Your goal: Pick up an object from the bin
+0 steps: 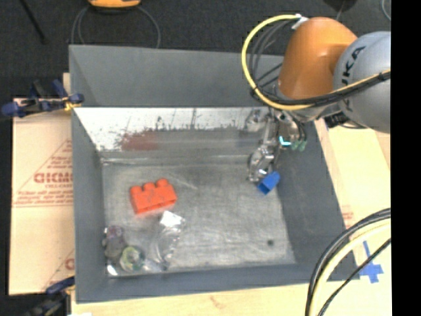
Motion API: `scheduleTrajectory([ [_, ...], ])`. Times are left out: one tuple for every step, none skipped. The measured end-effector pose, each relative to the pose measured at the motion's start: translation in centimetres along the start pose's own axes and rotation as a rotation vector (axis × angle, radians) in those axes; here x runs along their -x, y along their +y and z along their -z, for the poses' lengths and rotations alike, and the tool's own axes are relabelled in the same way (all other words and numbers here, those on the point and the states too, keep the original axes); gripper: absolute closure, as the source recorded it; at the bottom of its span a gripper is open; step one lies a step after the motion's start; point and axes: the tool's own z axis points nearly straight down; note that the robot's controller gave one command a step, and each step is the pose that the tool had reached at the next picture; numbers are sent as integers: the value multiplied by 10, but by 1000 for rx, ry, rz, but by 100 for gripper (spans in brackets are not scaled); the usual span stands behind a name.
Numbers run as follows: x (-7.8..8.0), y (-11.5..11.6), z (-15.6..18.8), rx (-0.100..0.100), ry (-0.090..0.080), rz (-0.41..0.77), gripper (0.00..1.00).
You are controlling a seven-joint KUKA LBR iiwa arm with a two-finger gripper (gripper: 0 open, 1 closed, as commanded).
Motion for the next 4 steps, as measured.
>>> scheduleTrajectory([
  [-4,66,-49,5,-3,-142,0],
  [4,104,-108,-1,-10,-28,0],
  [-71,164,-76,1,-9,86,0],
  [-111,160,27,-1,-10,550,0],
])
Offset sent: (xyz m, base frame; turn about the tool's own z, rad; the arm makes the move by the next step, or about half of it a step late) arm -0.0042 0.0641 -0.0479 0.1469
